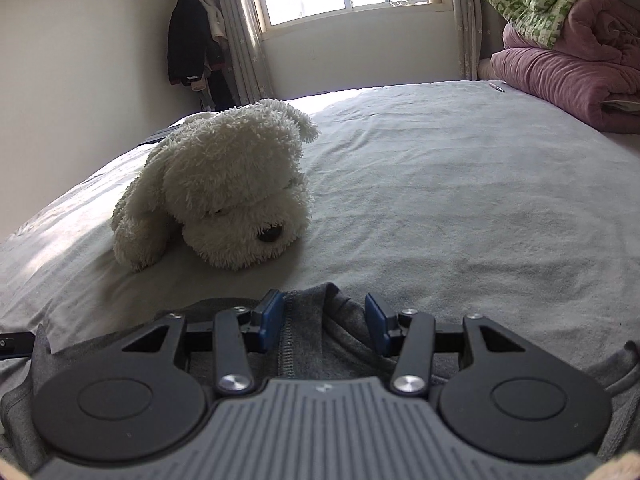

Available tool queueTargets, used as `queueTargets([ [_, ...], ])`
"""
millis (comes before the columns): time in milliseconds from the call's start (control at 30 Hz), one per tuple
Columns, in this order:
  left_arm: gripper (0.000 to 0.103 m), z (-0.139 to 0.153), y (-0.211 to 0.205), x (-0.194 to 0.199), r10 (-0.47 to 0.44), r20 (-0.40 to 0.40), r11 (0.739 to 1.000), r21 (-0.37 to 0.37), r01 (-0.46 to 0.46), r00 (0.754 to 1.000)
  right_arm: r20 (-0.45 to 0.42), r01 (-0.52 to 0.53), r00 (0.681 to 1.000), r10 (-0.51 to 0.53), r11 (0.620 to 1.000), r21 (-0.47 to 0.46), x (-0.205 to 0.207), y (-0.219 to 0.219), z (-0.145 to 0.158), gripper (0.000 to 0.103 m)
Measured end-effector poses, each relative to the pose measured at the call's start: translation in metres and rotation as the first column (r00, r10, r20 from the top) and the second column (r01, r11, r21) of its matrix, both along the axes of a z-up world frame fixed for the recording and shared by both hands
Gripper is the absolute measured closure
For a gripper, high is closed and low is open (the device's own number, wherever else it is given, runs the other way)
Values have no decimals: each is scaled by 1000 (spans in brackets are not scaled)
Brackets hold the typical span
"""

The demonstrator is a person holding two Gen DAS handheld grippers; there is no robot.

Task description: Fold clothes

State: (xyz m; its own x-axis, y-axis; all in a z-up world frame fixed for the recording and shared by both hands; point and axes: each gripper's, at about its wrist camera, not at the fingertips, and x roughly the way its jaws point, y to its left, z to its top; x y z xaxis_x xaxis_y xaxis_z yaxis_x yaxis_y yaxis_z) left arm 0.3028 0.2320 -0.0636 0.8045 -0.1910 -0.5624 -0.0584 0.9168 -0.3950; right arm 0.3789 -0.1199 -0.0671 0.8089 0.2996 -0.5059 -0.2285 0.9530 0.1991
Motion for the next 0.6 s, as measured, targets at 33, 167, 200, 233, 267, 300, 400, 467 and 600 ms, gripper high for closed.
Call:
queueTargets([
  [33, 71, -3, -2, -4, 13, 18, 1000, 15, -13, 1000, -2, 0, 1000, 0, 1000, -12, 1, 2, -1, 53],
  [167, 103, -2, -6, -6, 23, 28, 998, 62, -25, 999, 3, -2, 1000, 3, 996, -89, 2, 14, -4, 68],
  [200, 103, -2, -6, -6, 16, 29, 998, 65, -18, 999, 10, -12, 1000, 13, 995, -103, 1, 17, -3, 80],
  [233, 103, -1, -7, -7, 10, 31, 997, 72, -12, 999, 20, -22, 999, 25, 993, -112, -1, 19, -2, 83],
  [267, 103, 1, -7, -8, 16, 39, 996, 83, -19, 999, 30, -19, 999, 22, 993, -114, -3, 19, -1, 85],
  [300, 103, 4, -6, -10, 27, 49, 995, 95, -32, 998, 41, -12, 999, 17, 993, -116, -4, 19, 1, 87],
  [400, 103, 13, -4, -16, 61, 82, 989, 129, -71, 995, 111, 33, 993, -24, 996, -80, -11, 11, 11, 89],
  [467, 103, 17, 1, -18, 74, 93, 990, 115, -85, 993, 140, 66, 989, -51, 992, -104, -11, 12, 12, 89],
  [600, 95, 9, 11, -13, 38, 75, 999, 3, -39, 996, 134, 79, 989, -58, 985, -154, -7, 18, 8, 89],
])
